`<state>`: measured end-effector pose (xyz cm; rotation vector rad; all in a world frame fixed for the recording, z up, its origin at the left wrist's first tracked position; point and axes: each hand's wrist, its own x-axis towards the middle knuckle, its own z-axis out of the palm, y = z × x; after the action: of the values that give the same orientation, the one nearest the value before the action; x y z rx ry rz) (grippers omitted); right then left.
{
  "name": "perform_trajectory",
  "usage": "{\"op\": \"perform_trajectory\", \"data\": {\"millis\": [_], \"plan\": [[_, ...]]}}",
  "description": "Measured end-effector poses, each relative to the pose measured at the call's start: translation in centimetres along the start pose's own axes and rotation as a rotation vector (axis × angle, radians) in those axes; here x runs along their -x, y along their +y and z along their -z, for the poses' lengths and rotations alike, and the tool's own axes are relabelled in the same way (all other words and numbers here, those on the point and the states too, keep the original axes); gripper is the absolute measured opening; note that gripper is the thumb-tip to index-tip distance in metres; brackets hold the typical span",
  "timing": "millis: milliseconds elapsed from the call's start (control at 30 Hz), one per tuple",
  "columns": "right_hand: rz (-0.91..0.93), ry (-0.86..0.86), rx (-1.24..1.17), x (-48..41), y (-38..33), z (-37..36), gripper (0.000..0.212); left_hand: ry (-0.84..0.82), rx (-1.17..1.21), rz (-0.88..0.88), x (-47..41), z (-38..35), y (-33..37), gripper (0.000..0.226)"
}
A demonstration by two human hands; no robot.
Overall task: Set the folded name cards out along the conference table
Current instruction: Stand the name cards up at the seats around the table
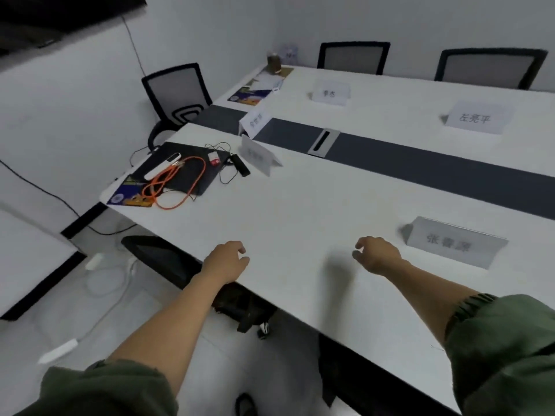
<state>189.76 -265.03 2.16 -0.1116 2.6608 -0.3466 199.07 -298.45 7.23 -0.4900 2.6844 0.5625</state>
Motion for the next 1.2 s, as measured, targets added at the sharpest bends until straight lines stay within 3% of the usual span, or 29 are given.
{"op": "perform_trajectory", "data": {"millis": [167, 333, 533, 800, 1200], "plan": [[0.093, 0.040, 0.032, -1.4, -10.7, -0.2, 0.038, 0.073, 0.033, 0.050, 0.0, 4.4, -9.3, 0.031], [0.072, 0.052, -0.003, -2.5, -20.3, -2.5, 0.038, 0.097, 0.044, 0.033, -1.9, 9.1, -17.6, 0.029], [0.053, 0.051, -0.078, -3.4, -29.5, -5.5, 0.036, 0.041, 0.025, 0.011, -6.2, 13.8, -24.9, 0.029], [-0.051, 0.046, -0.085, -7.5, -30.9, -4.7, 0.035, -0.090, 0.046, -0.097, -13.1, 13.4, -23.8, 0.033], [-0.149, -0.025, -0.112, -17.7, -32.6, -6.8, 0.041, -0.226, -0.093, -0.115, -24.3, 13.6, -22.3, 0.034]]}}
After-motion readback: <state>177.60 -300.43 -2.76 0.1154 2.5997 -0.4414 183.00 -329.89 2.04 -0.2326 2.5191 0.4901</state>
